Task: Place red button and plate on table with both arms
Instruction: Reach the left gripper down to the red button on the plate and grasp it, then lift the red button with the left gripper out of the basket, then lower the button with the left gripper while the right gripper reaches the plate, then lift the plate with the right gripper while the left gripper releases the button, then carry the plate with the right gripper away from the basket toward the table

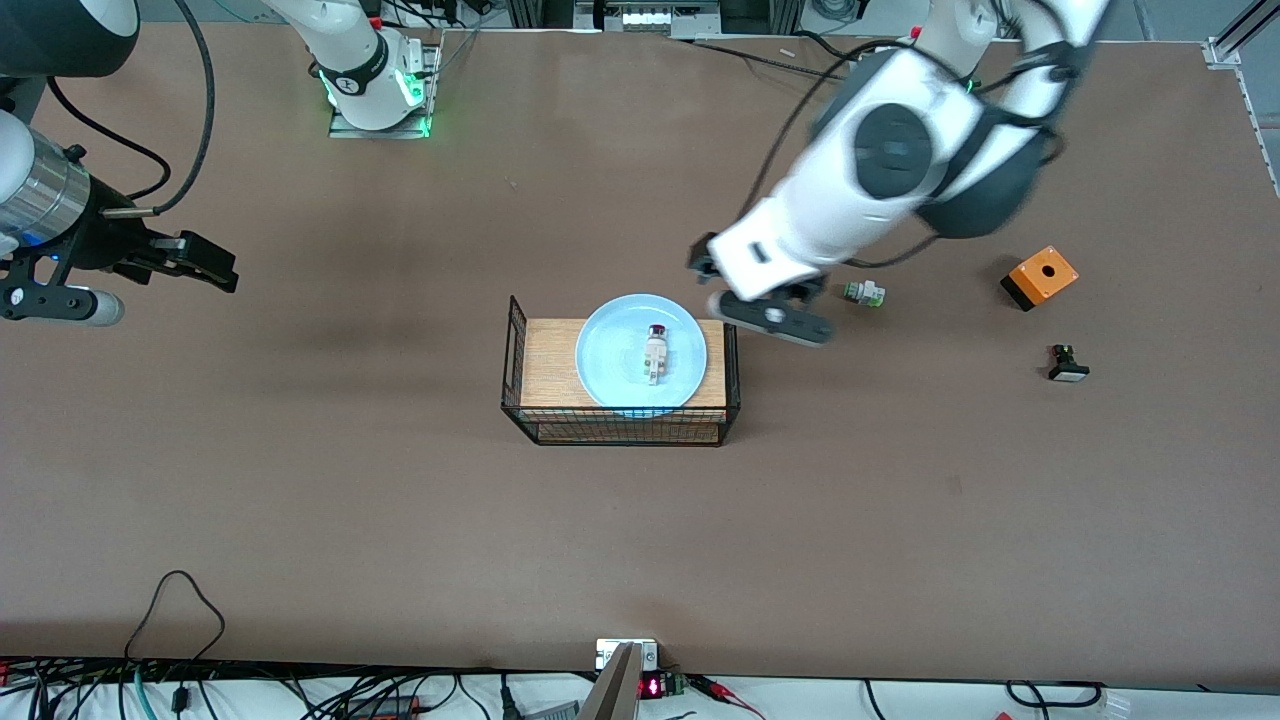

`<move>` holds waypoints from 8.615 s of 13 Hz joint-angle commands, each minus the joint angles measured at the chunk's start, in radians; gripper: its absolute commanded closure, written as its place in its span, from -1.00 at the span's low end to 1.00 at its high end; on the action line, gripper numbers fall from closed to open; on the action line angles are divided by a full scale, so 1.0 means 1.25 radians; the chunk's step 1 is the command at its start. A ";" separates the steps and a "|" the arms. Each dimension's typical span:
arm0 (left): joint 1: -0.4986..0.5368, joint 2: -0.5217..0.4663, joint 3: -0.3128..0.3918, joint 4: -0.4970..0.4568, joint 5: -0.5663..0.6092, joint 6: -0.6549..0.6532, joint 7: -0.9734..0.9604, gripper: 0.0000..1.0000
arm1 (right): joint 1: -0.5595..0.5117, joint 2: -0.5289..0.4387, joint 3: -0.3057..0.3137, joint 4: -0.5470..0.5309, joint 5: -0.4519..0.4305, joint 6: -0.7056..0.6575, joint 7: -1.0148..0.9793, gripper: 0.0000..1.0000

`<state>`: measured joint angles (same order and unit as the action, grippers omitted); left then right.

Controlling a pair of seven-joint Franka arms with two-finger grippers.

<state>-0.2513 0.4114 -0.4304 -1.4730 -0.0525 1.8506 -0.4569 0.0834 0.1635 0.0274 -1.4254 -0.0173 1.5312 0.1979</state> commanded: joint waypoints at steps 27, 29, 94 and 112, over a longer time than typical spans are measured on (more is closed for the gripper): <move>-0.124 0.190 0.023 0.177 0.191 0.111 -0.198 1.00 | 0.077 0.019 0.001 0.017 -0.002 0.001 0.007 -1.00; -0.123 0.151 0.023 0.178 0.187 0.079 -0.203 1.00 | 0.081 0.020 0.003 0.019 0.016 0.008 0.011 -1.00; 0.545 -0.058 0.011 -0.086 0.130 -0.041 0.289 -1.00 | 0.445 0.222 0.000 0.017 0.095 0.281 0.763 1.00; 0.529 -0.063 -0.004 0.211 0.128 -0.302 0.234 -1.00 | 0.027 0.141 -0.008 0.003 0.210 0.029 -0.028 1.00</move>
<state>0.4139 0.3240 -0.4339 -1.2391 0.1208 1.4980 -0.1498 0.2027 0.3083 -0.0020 -1.4248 0.1918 1.5763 0.3120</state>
